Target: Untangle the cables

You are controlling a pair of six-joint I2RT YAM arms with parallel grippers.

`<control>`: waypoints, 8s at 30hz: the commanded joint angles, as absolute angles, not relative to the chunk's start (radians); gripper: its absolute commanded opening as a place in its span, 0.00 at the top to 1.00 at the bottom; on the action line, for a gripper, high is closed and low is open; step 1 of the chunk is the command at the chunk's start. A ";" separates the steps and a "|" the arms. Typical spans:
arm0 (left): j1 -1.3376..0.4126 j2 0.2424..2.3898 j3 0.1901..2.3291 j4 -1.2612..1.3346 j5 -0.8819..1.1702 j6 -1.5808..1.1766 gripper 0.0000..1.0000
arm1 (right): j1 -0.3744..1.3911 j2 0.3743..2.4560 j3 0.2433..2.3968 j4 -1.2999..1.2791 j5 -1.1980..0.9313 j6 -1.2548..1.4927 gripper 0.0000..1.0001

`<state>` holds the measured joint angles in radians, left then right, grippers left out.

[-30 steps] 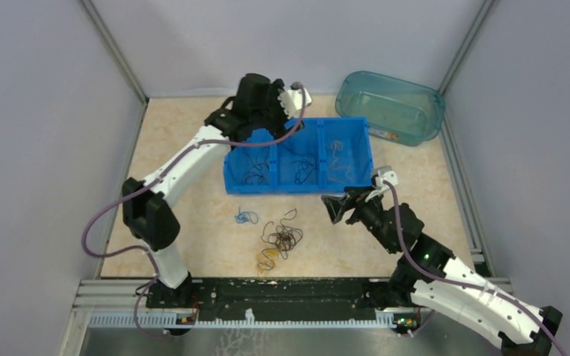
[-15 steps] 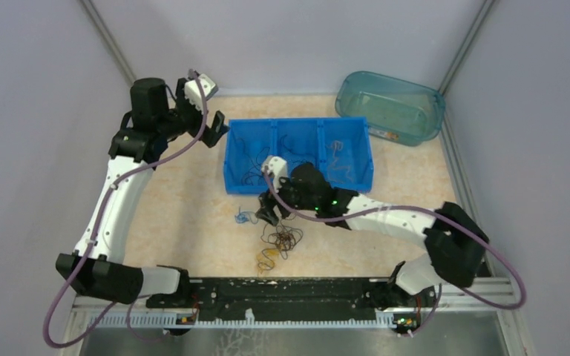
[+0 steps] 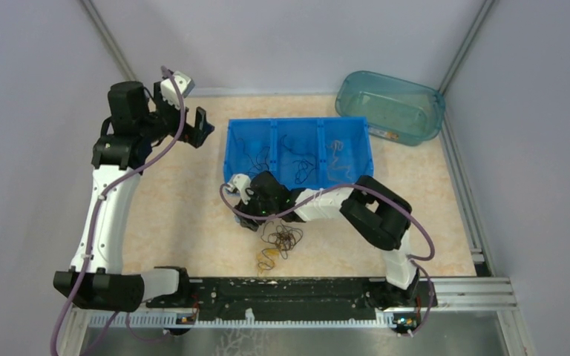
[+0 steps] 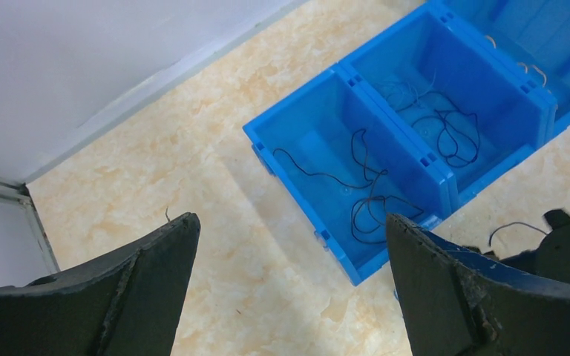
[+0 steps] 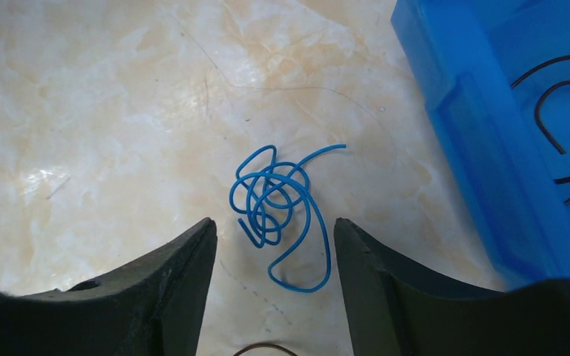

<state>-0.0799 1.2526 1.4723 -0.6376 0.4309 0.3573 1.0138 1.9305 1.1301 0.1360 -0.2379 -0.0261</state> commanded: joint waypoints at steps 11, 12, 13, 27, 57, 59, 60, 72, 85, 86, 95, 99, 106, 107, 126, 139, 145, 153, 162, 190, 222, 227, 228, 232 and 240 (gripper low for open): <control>-0.070 1.225 1.528 -0.639 0.440 0.318 0.00 | 1.039 1.825 1.157 0.232 -0.204 -0.049 1.00; -0.070 1.228 1.528 -0.640 0.445 0.318 0.00 | 1.033 1.792 1.160 0.220 -0.206 -0.044 1.00; -0.069 1.229 1.530 -0.639 0.448 0.318 0.00 | 1.025 1.759 1.164 0.204 -0.209 -0.037 1.00; -0.069 1.217 1.552 -0.637 0.468 0.338 0.00 | 0.715 1.438 1.094 0.103 0.067 0.128 1.00; -0.071 1.223 1.494 -0.732 0.569 0.402 0.00 | 0.745 1.169 0.891 0.037 0.050 0.176 0.01; -0.071 1.220 1.480 -0.763 0.607 0.438 0.00 | 0.819 1.119 0.810 0.030 0.062 0.181 0.03; -0.072 1.219 1.472 -0.770 0.626 0.456 0.00 | 0.859 1.106 0.778 0.018 0.075 0.199 0.06; -0.085 1.202 1.371 -0.994 0.728 0.676 0.00 | 1.103 1.145 0.476 0.139 0.137 0.482 0.32; -0.152 1.183 1.327 -1.032 0.755 0.709 0.07 | 1.097 1.212 0.422 0.343 0.108 0.491 0.59; -0.165 1.177 1.313 -1.032 0.764 0.709 0.07 | 1.093 1.212 0.422 0.358 0.096 0.484 0.69; -0.360 1.106 1.115 -1.038 0.824 0.758 0.08 | 1.074 1.139 0.436 0.429 0.003 0.431 1.00; -0.412 1.099 1.082 -1.044 0.821 0.787 0.07 | 1.074 1.092 0.457 0.460 -0.050 0.411 1.00; -0.475 1.057 1.052 -0.934 0.873 0.790 0.11 | 1.074 1.048 0.523 0.512 -0.158 0.405 1.00; -0.490 1.051 1.043 -0.910 0.856 0.792 0.11 | 1.074 1.049 0.541 0.489 -0.161 0.406 1.00; -0.520 1.067 1.002 -0.837 0.769 0.849 0.06 | 0.849 1.354 0.618 0.231 -0.112 0.624 0.41; -0.520 0.997 0.960 -0.799 0.764 0.785 0.06 | 0.875 1.443 0.624 0.571 -0.187 0.681 1.00; -0.521 0.949 0.948 -0.785 0.781 0.776 0.07 | 0.887 1.290 0.587 0.719 -0.341 0.601 1.00; -0.521 0.953 0.969 -0.736 0.804 0.727 0.08 | 0.888 1.176 0.623 0.703 -0.517 0.585 1.00; -0.526 0.909 0.883 -0.480 1.024 0.310 0.15 | 0.914 1.143 0.678 0.879 -0.497 0.703 1.00; -0.555 0.855 0.779 -0.187 1.008 0.048 0.99 | 0.977 1.173 0.758 1.017 -0.417 0.802 1.00; -0.555 0.906 1.125 -0.263 1.043 -0.029 1.00 | 0.986 1.191 0.655 0.896 -0.376 0.282 0.16; -0.556 0.911 1.169 -0.276 1.051 -0.022 1.00 | 0.998 1.292 0.613 1.006 -0.376 0.346 0.31; -0.557 0.915 1.182 -0.277 1.054 -0.024 1.00 | 1.000 1.306 0.595 1.032 -0.370 0.359 0.35; -0.557 0.933 1.235 -0.276 1.067 -0.030 1.00 | 1.011 1.365 0.545 1.104 -0.365 0.400 0.42; -0.559 0.986 1.374 -0.258 1.064 -0.015 1.00 | 1.040 1.453 0.522 1.133 -0.341 0.407 0.44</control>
